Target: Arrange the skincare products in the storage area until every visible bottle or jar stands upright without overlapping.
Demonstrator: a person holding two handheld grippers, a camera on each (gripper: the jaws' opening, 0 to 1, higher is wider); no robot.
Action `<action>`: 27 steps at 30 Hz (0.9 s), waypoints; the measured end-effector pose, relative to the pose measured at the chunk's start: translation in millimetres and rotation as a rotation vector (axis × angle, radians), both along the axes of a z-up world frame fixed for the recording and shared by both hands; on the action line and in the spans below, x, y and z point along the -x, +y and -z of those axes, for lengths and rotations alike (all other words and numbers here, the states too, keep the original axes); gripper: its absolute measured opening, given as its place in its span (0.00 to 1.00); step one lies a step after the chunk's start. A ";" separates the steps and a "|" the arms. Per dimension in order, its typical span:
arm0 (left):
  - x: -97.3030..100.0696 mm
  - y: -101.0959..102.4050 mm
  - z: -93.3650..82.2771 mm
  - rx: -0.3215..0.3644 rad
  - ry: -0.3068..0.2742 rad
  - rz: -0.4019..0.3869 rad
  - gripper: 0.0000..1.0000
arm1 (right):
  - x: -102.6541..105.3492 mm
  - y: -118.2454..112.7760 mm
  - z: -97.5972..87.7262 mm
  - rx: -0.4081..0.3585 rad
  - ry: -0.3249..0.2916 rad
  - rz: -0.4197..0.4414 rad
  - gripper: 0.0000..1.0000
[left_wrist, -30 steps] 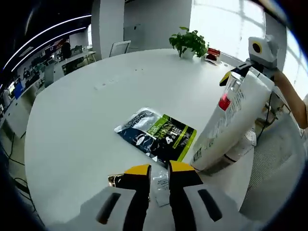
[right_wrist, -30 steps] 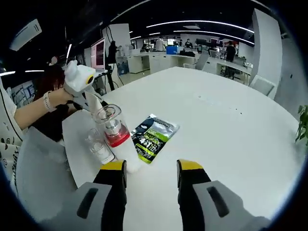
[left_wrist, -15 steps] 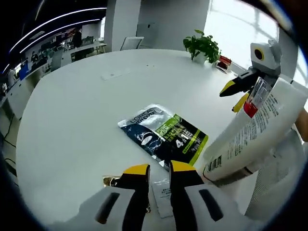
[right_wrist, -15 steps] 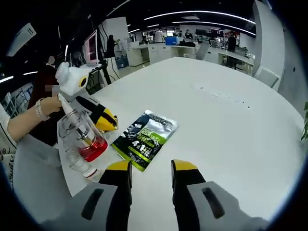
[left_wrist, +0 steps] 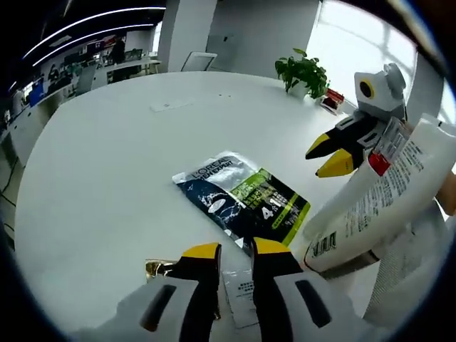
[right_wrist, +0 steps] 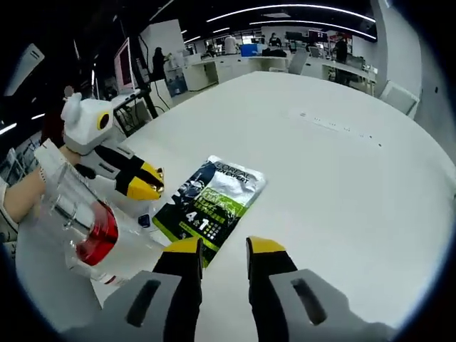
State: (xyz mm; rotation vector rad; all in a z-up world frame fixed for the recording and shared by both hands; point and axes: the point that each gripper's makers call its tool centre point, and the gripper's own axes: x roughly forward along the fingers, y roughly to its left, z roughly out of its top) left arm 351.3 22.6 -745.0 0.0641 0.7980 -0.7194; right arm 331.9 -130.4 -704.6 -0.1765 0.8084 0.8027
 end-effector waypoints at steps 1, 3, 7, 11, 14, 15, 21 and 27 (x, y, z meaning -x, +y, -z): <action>0.3 -1.1 0.3 0.003 0.003 0.004 0.15 | 1.5 -0.2 -0.6 -0.002 0.008 0.002 0.23; -0.7 -1.7 0.7 0.003 0.000 0.004 0.15 | -22.9 13.6 25.0 -0.009 0.021 0.012 0.22; 1.0 -4.5 -0.5 0.004 -0.002 0.003 0.14 | -30.1 22.3 40.9 -0.022 0.046 0.021 0.21; 4.2 -8.8 4.2 -0.003 0.005 0.017 0.14 | -37.1 25.5 53.8 -0.046 0.067 0.037 0.20; 3.5 -8.1 7.5 -0.009 0.011 0.018 0.14 | -38.5 30.1 51.0 -0.055 0.076 0.044 0.19; 3.6 -8.2 7.9 -0.009 0.012 0.017 0.14 | -37.4 30.9 51.2 -0.057 0.079 0.044 0.19; 5.1 -10.1 12.8 -0.012 0.025 0.023 0.13 | -42.4 35.5 55.2 -0.071 0.093 0.049 0.18; 8.0 -13.6 16.0 -0.025 0.025 0.040 0.12 | -39.1 38.1 59.7 -0.093 0.114 0.056 0.16</action>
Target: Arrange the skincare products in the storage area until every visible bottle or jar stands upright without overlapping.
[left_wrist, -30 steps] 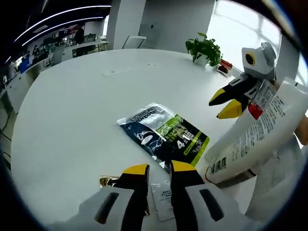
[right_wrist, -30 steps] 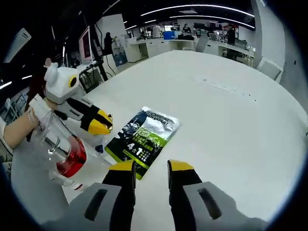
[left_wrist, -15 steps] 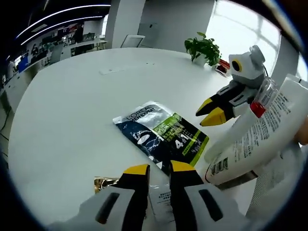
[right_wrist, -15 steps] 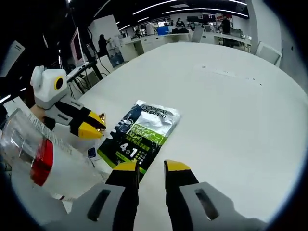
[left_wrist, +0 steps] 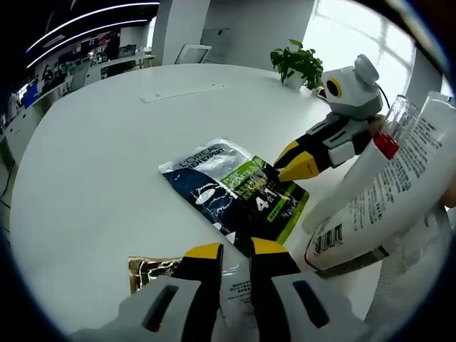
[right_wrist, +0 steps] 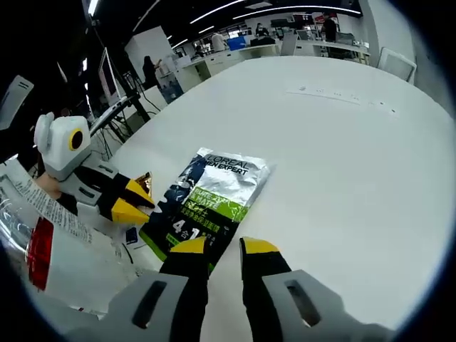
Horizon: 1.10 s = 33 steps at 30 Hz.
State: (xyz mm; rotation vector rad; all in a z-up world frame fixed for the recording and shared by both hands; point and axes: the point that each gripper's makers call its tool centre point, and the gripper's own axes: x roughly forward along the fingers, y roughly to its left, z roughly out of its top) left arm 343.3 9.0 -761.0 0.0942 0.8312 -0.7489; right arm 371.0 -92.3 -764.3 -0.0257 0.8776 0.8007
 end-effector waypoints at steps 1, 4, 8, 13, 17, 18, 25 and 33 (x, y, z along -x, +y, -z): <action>0.5 0.3 0.1 0.000 0.005 0.000 0.12 | 0.3 0.6 0.5 -0.004 0.006 0.001 0.16; -0.8 -0.7 0.4 0.003 0.004 0.000 0.11 | 0.5 2.1 2.8 -0.023 0.018 -0.001 0.14; 0.2 -4.5 0.5 0.008 0.004 0.001 0.10 | 1.7 5.6 3.0 -0.104 0.066 0.017 0.16; -1.6 -4.8 1.7 0.031 0.009 -0.024 0.09 | 7.2 7.3 1.3 -0.159 0.098 0.041 0.14; -3.6 -2.2 4.0 0.029 0.012 -0.043 0.05 | 10.6 10.3 -3.4 -0.297 0.181 0.077 0.17; -4.0 -2.3 3.9 0.030 0.012 -0.046 0.05 | 13.1 10.3 -3.4 -0.318 0.203 0.084 0.17; -2.7 -4.6 4.2 0.029 0.011 -0.042 0.05 | 13.9 13.3 1.0 -0.420 0.267 0.131 0.09; -3.2 -2.0 4.2 0.023 0.005 -0.051 0.06 | 13.3 21.6 -15.6 -0.545 0.295 0.149 0.05</action>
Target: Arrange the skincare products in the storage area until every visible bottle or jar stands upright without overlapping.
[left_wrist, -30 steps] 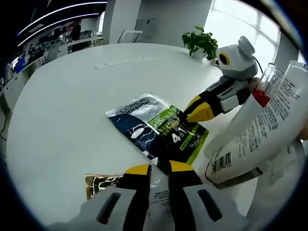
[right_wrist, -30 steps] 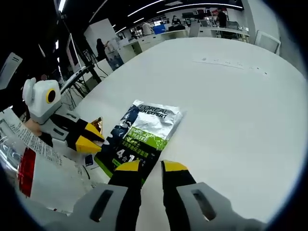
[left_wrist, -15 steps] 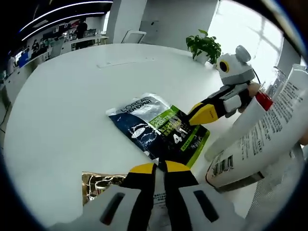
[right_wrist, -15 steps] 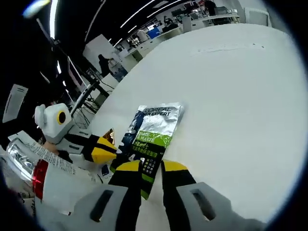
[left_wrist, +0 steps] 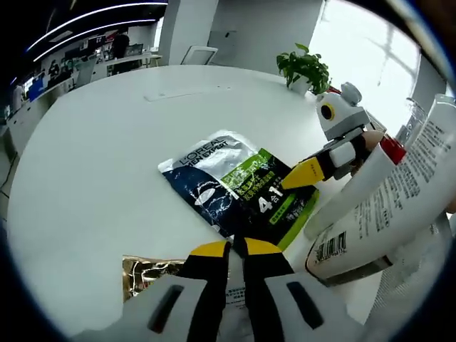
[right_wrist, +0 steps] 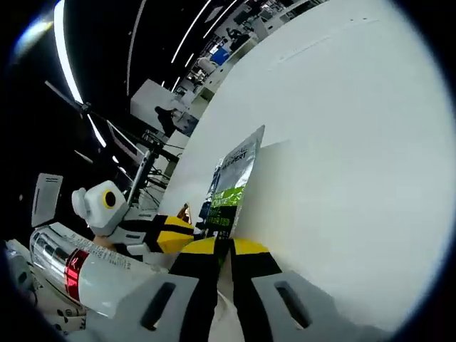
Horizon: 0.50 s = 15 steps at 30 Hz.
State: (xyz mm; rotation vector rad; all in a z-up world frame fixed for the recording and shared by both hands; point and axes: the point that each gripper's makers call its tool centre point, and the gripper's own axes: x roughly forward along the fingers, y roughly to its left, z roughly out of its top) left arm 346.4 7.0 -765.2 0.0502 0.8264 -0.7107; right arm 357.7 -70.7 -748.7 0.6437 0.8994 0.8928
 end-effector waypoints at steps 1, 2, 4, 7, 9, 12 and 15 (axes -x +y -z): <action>-1.0 0.8 -0.2 0.004 0.001 -0.004 0.06 | -1.1 0.6 -1.6 -0.006 -0.003 0.003 0.04; -1.7 1.6 -0.3 0.004 0.000 -0.005 0.06 | -0.9 1.0 -2.0 -0.006 -0.003 0.001 0.04; -0.6 0.7 -1.5 0.006 -0.002 -0.006 0.08 | 3.1 8.6 -5.2 0.006 -0.012 -0.023 0.03; -1.5 2.4 -3.8 -0.002 -0.016 0.002 0.10 | 4.1 16.4 -17.6 -0.039 -0.022 -0.018 0.01; -2.1 6.3 -7.6 0.020 -0.007 -0.013 0.12 | 2.4 17.4 -20.1 -0.022 -0.037 -0.021 0.01; -5.4 10.9 -17.3 0.054 -0.021 -0.040 0.13 | 0.4 19.2 -26.1 -0.017 -0.059 -0.015 0.01; -15.2 18.5 -31.5 0.109 -0.040 -0.072 0.13 | -3.8 19.5 -35.3 -0.020 -0.088 0.002 0.01</action>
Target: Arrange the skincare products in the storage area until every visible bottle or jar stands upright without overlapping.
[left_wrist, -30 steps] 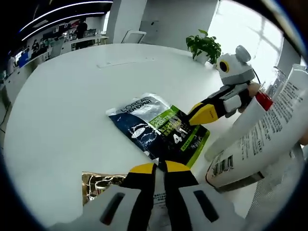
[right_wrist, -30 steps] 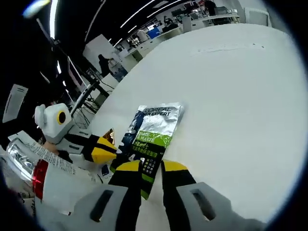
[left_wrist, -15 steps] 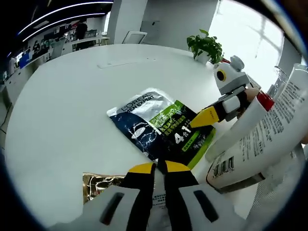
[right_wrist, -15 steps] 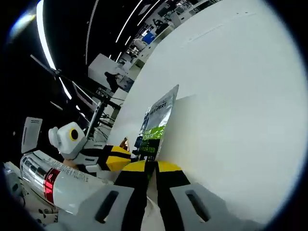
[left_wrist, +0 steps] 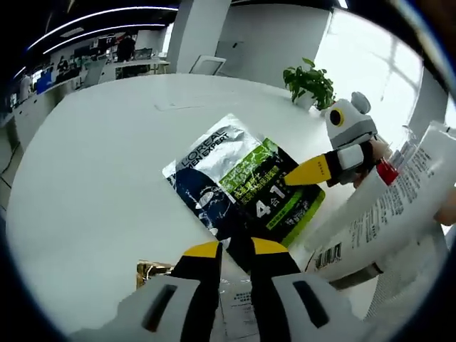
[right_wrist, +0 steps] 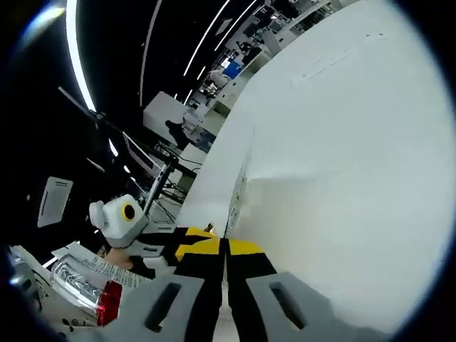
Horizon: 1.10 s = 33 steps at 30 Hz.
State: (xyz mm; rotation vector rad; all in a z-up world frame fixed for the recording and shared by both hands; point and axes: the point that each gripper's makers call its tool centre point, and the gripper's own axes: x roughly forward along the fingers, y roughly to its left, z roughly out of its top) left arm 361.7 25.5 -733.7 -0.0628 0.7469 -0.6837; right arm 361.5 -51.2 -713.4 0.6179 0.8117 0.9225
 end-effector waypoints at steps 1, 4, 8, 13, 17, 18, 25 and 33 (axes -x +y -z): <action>-1.6 2.1 -6.0 0.019 -0.006 -0.010 0.13 | -1.0 0.4 -4.5 -0.005 -0.011 0.005 0.01; -6.8 9.5 -19.1 0.042 -0.028 -0.026 0.13 | -4.4 1.3 -17.9 -0.021 -0.043 0.021 0.01; -10.2 19.1 -31.6 0.062 -0.044 -0.044 0.14 | -12.4 1.7 -41.5 -0.074 -0.089 0.047 0.01; -7.8 24.0 -47.8 0.092 -0.069 -0.045 0.17 | -16.2 2.3 -69.4 -0.137 -0.138 0.077 0.01; 1.1 15.9 -70.9 0.154 -0.100 -0.045 0.20 | -19.1 -0.9 -89.2 -0.175 -0.180 0.102 0.01; 2.8 14.6 -77.7 0.173 -0.108 -0.040 0.20 | -16.0 -0.6 -95.1 -0.186 -0.189 0.103 0.01; 8.9 8.4 -111.1 0.248 -0.157 0.003 0.27 | -3.8 0.4 -122.4 -0.230 -0.242 0.091 0.01; 16.6 -2.6 -151.2 0.382 -0.200 0.058 0.32 | 20.2 6.2 -157.1 -0.292 -0.307 0.056 0.01</action>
